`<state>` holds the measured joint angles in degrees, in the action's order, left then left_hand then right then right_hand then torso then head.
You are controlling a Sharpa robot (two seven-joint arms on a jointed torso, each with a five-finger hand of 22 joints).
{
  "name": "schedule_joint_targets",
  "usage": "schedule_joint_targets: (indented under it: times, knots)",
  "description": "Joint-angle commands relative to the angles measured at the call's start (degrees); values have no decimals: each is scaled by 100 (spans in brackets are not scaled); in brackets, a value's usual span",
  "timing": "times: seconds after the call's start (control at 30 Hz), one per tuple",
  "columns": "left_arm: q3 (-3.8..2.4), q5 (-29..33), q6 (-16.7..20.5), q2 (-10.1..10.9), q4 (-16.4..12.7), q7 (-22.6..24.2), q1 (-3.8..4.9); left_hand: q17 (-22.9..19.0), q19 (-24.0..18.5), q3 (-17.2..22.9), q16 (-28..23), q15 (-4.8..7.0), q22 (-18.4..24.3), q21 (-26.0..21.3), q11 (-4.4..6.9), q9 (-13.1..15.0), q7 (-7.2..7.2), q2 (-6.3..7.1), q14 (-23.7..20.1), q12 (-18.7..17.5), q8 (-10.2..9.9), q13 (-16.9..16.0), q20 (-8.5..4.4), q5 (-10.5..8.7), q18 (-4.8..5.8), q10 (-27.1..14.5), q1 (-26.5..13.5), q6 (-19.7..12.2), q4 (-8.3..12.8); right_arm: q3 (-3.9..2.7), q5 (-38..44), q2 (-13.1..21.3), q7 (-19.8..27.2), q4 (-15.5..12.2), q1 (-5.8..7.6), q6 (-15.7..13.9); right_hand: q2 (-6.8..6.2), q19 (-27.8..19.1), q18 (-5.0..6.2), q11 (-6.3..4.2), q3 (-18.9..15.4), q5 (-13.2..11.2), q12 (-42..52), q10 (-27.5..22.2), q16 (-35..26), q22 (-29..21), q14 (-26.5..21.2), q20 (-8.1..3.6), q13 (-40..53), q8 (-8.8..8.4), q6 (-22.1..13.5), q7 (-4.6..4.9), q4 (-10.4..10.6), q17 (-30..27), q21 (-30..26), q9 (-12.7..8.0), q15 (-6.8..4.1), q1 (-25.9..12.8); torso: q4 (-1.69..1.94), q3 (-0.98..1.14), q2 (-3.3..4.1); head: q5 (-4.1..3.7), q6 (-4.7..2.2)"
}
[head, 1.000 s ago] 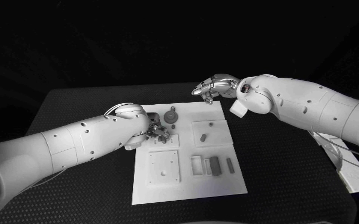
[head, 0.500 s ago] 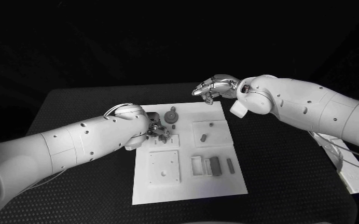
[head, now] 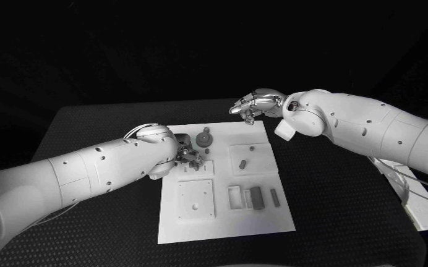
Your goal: Assemble the parts on the task board
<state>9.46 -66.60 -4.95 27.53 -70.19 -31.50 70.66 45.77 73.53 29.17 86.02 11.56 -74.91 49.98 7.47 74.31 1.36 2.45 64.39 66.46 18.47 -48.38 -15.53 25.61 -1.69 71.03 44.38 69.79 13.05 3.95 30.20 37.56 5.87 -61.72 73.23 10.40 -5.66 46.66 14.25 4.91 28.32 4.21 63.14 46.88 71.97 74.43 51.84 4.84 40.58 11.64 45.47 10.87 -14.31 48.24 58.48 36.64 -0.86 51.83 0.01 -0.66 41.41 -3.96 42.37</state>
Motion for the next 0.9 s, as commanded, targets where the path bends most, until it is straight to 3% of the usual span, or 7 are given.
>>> schedule_joint_targets:
  times: [0.03, 0.2, 0.43, 0.53, 0.9]
  knots:
    - [-3, -28, 70, 1, -18, 58, -1, 5, 43, 219, -14, 129, -89, 13, -13, -8, -3, -359, 7, -39, 12, -2, -7, 16, -356, 39, 400, 47, 270, -2, 19, 2, 44, -8, -4, 72, 24, 31, 75, 11, -1, -33, 31, -42, 29, -10, -46, 23, -10, -33, -7, 37, 22, -3, -19, -7, 7, -50, 1, -2, -3, 8, -2]
    - [-3, -28, 63, 0, -17, 69, -5, 1, 47, 195, -24, 127, -84, 5, -17, -15, -7, -307, 12, -51, 5, 3, -1, -4, -349, 44, 366, 45, 233, -2, 19, 3, 42, -3, -5, 64, 23, 31, 75, 11, -1, -33, 32, -42, 29, -9, -47, 23, -11, -33, -7, 37, 23, -4, -19, -7, 7, -51, 3, -3, 0, 12, 5]
    - [-3, -13, 66, 7, -19, 80, -9, -7, 58, 149, -48, 122, -73, -22, -23, -63, -15, -126, 24, -81, -39, 13, -4, -83, -348, 55, 262, 31, 77, -2, 19, 4, 43, -7, -5, 69, 22, 30, 75, 11, -2, -33, 32, -43, 29, -9, -47, 23, -12, -33, -8, 37, 23, -4, -20, -8, 7, -51, 5, -4, 0, 12, -8]
    - [-3, -6, 54, 8, -18, 82, -11, -8, 61, 130, -54, 121, -71, -31, -24, -81, -16, -65, 28, -90, -52, 15, -7, -119, -350, 58, 224, 33, 17, -2, 19, 2, 44, -2, -6, 72, 22, 30, 75, 11, -2, -33, 32, -43, 29, -9, -47, 23, -12, -33, -8, 38, 23, -5, -20, -8, 7, -52, 1, -6, -1, -34, 25]
    - [-3, 16, 30, 11, -18, 100, -12, -7, 70, 88, -61, 125, -72, -46, -24, -114, -18, 50, 40, -101, -76, 16, -15, -197, -356, 66, 145, 29, -115, -2, 19, 4, 42, -7, -8, 76, 22, 30, 75, 11, -2, -33, 33, -43, 29, -9, -48, 23, -13, -33, -8, 38, 24, -5, -20, -8, 7, -53, -3, -3, -1, -20, -4]
